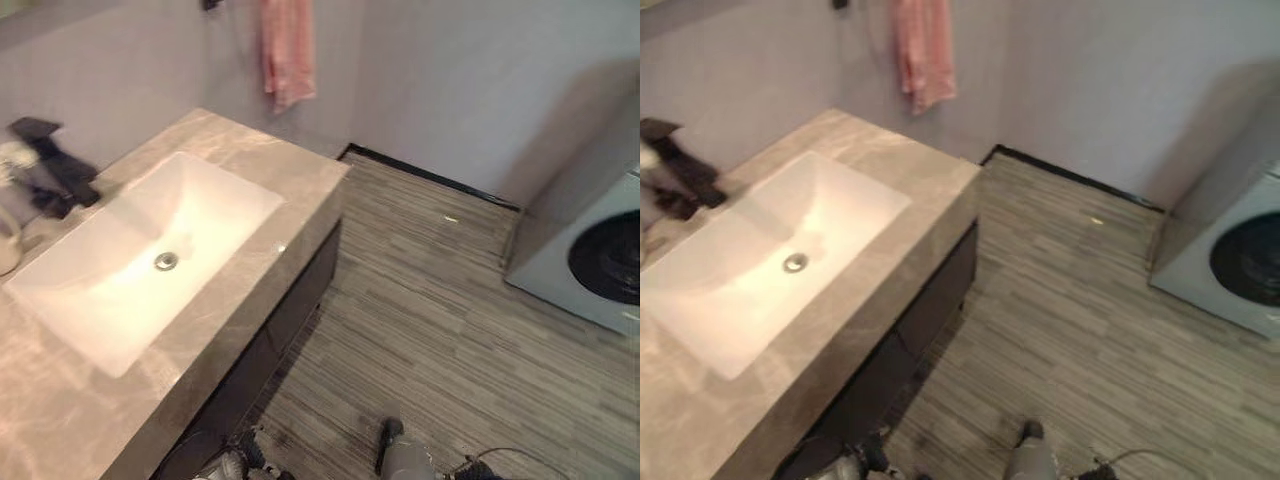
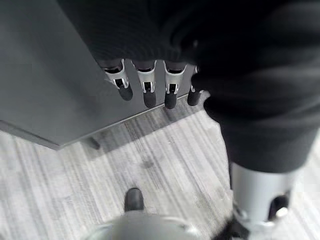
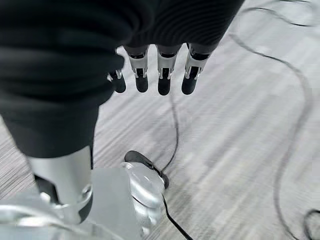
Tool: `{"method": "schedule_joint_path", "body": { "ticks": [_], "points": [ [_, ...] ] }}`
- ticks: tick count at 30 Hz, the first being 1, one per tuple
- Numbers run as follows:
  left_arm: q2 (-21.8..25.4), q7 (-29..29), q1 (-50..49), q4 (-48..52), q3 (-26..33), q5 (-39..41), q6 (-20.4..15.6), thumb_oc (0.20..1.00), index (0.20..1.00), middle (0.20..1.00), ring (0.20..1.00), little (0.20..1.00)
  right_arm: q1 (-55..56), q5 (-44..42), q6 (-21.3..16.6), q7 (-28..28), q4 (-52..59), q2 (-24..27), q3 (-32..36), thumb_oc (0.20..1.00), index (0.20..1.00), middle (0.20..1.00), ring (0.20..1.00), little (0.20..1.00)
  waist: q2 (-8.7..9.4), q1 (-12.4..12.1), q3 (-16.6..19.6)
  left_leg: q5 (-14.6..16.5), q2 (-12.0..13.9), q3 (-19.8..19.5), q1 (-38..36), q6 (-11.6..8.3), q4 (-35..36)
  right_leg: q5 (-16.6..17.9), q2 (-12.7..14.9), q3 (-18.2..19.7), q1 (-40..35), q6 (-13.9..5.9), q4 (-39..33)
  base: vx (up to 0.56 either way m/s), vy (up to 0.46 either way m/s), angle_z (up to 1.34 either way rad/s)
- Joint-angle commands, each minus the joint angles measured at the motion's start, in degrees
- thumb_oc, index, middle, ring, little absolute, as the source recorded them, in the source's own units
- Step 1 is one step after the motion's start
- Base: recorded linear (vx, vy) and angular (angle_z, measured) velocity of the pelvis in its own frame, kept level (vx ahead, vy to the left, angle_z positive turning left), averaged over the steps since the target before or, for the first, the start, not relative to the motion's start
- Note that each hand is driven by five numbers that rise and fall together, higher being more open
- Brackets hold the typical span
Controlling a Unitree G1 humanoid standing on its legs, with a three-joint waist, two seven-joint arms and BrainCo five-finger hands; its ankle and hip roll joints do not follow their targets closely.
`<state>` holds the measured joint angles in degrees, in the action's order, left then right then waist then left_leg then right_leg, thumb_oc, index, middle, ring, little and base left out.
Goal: Put brush and paste in cup on sink, flatten towel.
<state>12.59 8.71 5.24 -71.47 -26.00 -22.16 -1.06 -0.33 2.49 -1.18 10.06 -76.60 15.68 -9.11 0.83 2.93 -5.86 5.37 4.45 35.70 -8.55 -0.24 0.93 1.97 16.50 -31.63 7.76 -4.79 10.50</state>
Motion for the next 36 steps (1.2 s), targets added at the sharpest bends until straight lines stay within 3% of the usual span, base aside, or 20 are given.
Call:
{"method": "schedule_joint_path", "body": {
  "ticks": [1,3,7,8,9,10,11,13,15,18,20,22,24,26,28,29,30,33,34,36],
  "points": [
    [-1.74,0.78,3.44,-3.03,4.01,3.44,-0.76,1.0,1.0,1.0,1.0,1.0,-3.02,-0.75,-0.08,1.48,-2.11,2.38,0.27,1.0,1.0,1.0,1.0,1.0,-0.26,0.43,1.05,-2.25,-0.21,-5.72,5.83,0.36,2.05,2.18,0.41,0.35,-4.08,-6.98,-4.72,0.08,-0.231,-1.39],
    [-1.27,1.17,2.94,-3.31,5.85,4.96,-0.76,1.0,1.0,1.0,1.0,1.0,-2.68,-1.01,-0.29,1.35,-2.31,2.24,0.15,1.0,1.0,1.0,1.0,1.0,-0.44,1.39,1.63,-2.15,1.2,-4.45,4.83,-0.37,0.65,1.11,-1.94,4.85,-3.67,-5.91,-5.94,0.13,-0.206,-1.4],
    [-0.28,2.09,1.66,-2.55,10.35,10.29,-1.92,1.0,1.0,1.0,1.0,1.0,-1.85,-3.47,-1.87,0.91,-0.45,2.69,0.46,1.0,1.0,1.0,1.0,1.0,-0.78,2.49,1.87,-1.31,4.4,-3.46,4.3,-2.02,-5.42,-0.74,-5.16,9.2,-4.65,-3.85,-8.3,0.15,-0.225,-1.14],
    [-0.02,2.67,1.34,-1.86,11.55,12.66,-2.49,1.0,1.0,1.0,1.0,1.0,-2.16,-4.78,-2.6,0.49,0.87,3.23,0.37,1.0,1.0,1.0,1.0,1.0,-0.92,1.84,0.99,-1.29,5.1,-6.97,5.64,-2.83,-10.07,-1.98,-6.65,10.95,-5.1,-2.78,-8.77,0.13,-0.224,-0.31],
    [0.07,3.59,1.83,-0.87,11.77,14.38,-3.05,1.0,1.0,1.0,1.0,1.0,-3.33,-5.81,-3.36,0.72,2.19,4.1,0.11,1.0,1.0,1.0,1.0,1.0,-1.23,0.65,-0.43,-2.77,3.81,-13.02,8.07,-3.37,-12.83,-2.38,-7.73,12.72,-5.13,-2.24,-8.74,0.0,-0.189,-0.56],
    [-0.02,4.32,2.29,-0.17,11.89,15.28,-3.56,1.0,1.0,1.0,1.0,1.0,-4.44,-6.12,-3.99,0.74,3.29,4.75,-0.36,1.0,1.0,1.0,1.0,1.0,-0.83,0.23,-1.4,-3.51,2.25,-17.29,10.21,-2.77,-12.58,-1.6,-8.01,13.89,-4.49,-1.49,-8.91,-0.02,-0.149,-1.01],
    [0.01,4.58,2.47,-0.29,12.01,16.0,-3.74,1.0,1.0,1.0,1.0,1.0,-4.85,-5.96,-4.22,1.04,3.79,4.93,-0.74,1.0,1.0,1.0,1.0,1.0,-0.43,0.0,-1.73,-3.04,1.97,-19.02,10.74,-2.55,-12.07,-1.44,-8.16,15.02,-4.71,-1.5,-9.25,0.01,-0.142,-1.34],
    [0.03,4.37,2.85,-0.69,11.68,15.87,-3.54,1.0,1.0,1.0,1.0,1.0,-4.57,-5.77,-4.43,1.27,4.11,5.14,-0.84,1.0,1.0,1.0,1.0,1.0,0.12,-0.17,-1.69,-3.4,2.92,-18.61,12.67,-2.8,-11.63,-1.3,-7.71,14.42,-5.9,-1.67,-10.62,0.12,-0.123,-0.94],
    [0.08,4.83,3.53,-1.06,11.86,16.51,-3.58,1.0,1.0,1.0,1.0,1.0,-4.57,-7.58,-5.04,1.34,5.85,5.26,-0.55,1.0,1.0,1.0,1.0,1.0,0.02,-0.42,-1.39,-4.65,1.89,-19.79,15.16,-3.02,-10.79,-1.6,-7.93,14.33,-6.75,-1.46,-10.84,0.18,-0.047,-0.21],
    [0.55,6.08,4.63,-0.11,12.33,18.51,-3.89,1.0,1.0,1.0,1.0,1.0,-5.9,-8.05,-6.13,1.89,9.96,4.98,-2.25,1.0,1.0,1.0,1.0,1.0,-0.76,-0.77,-2.89,-7.06,1.52,-22.18,16.25,-3.05,-7.95,-4.71,-9.45,16.23,-5.38,-0.67,-4.16,0.15,0.029,-0.14],
    [1.92,8.12,5.05,3.01,13.05,20.0,-5.17,1.0,1.0,1.0,1.0,1.0,-6.75,-9.28,-7.18,2.11,15.12,4.15,-3.26,1.0,1.0,1.0,1.0,1.0,-0.4,-0.43,-4.44,-4.13,1.93,-22.84,16.67,-1.39,-12.92,-7.95,-9.19,17.17,-2.3,-0.24,5.23,0.07,0.052,-0.69],
    [2.43,9.64,5.34,5.96,14.39,23.7,-7.45,1.0,1.0,1.0,1.0,1.0,-6.19,-12.27,-9.25,2.69,18.57,3.0,-2.8,1.0,1.0,1.0,1.0,1.0,0.66,-0.51,-6.24,-1.49,0.95,-24.01,18.46,-0.42,-18.67,-9.64,-8.45,17.62,-0.97,0.17,9.5,0.04,0.033,-0.4],
    [2.1,10.72,4.83,8.96,16.07,28.86,-10.37,1.0,1.0,1.0,1.0,1.0,-5.68,-14.12,-11.12,4.34,21.46,1.65,-2.35,1.0,1.0,1.0,1.0,1.0,1.51,-0.9,-6.76,2.1,0.66,-23.99,18.84,0.67,-23.06,-11.82,-7.85,17.45,-1.2,0.28,11.65,0.12,0.074,0.26],
    [1.88,10.43,4.21,10.73,15.47,29.46,-11.11,1.0,1.0,1.0,1.0,1.0,-5.6,-14.19,-11.32,4.39,21.47,1.49,-2.48,1.0,1.0,1.0,1.0,1.0,1.58,-1.05,-6.5,2.94,0.28,-24.15,18.15,1.17,-22.76,-11.84,-7.6,17.6,-1.8,-0.23,11.41,0.18,0.133,0.08],
    [1.98,10.12,2.94,14.38,13.18,27.86,-11.82,1.0,1.0,1.0,1.0,1.0,-4.75,-14.32,-11.62,4.99,22.74,0.76,-2.09,1.0,1.0,1.0,1.0,1.0,1.61,-1.06,-5.51,4.27,-2.35,-24.72,14.39,3.08,-19.13,-7.12,-6.06,18.62,-2.19,-2.92,14.23,0.27,0.231,0.03],
    [1.99,10.12,2.93,14.39,13.18,27.86,-11.81,1.0,1.0,1.0,1.0,1.0,-4.74,-14.32,-11.61,4.99,22.76,0.75,-2.08,1.0,1.0,1.0,1.0,1.0,1.61,-1.08,-5.34,4.05,-2.36,-24.7,14.47,3.08,-18.88,-6.94,-6.09,18.63,-2.06,-2.9,14.05,0.19,0.29,0.11],
    [1.78,10.31,2.38,15.91,12.71,27.62,-12.01,1.0,1.0,1.0,1.0,1.0,-4.07,-14.39,-11.72,5.28,24.83,0.24,-2.15,1.0,1.0,1.0,1.0,1.0,1.69,-0.34,-6.09,4.4,-4.51,-24.01,11.47,4.75,-16.36,2.96,-3.59,20.79,0.27,-4.92,20.3,0.12,0.205,0.1],
    [1.96,10.13,2.49,16.09,12.59,27.52,-11.85,1.0,1.0,1.0,1.0,1.0,-3.44,-13.49,-11.62,5.23,26.55,-0.12,-2.88,1.0,1.0,1.0,1.0,1.0,0.73,0.19,-6.69,4.1,-4.3,-23.79,9.09,5.21,-13.63,3.88,-3.42,20.43,4.09,-4.65,26.32,0.17,0.2,0.09],
    [2.1,10.0,2.43,16.3,12.28,27.07,-11.78,1.0,1.0,1.0,1.0,1.0,-2.82,-13.37,-11.61,5.15,27.97,-0.3,-3.13,1.0,1.0,1.0,1.0,1.0,0.3,1.02,-6.96,3.79,-4.19,-24.44,7.64,5.01,-11.9,3.34,-5.06,21.3,6.65,-4.72,27.35,0.26,0.13,0.0],
    [2.1,9.86,2.51,15.68,12.13,26.39,-11.75,1.0,1.0,1.0,1.0,1.0,-2.38,-13.59,-11.69,5.12,28.11,-0.42,-2.94,1.0,1.0,1.0,1.0,1.0,0.27,1.48,-7.13,3.87,-4.51,-24.73,6.27,4.86,-10.8,2.28,-5.68,21.67,8.62,-4.79,26.84,0.28,0.038,-0.12]
  ]
}}
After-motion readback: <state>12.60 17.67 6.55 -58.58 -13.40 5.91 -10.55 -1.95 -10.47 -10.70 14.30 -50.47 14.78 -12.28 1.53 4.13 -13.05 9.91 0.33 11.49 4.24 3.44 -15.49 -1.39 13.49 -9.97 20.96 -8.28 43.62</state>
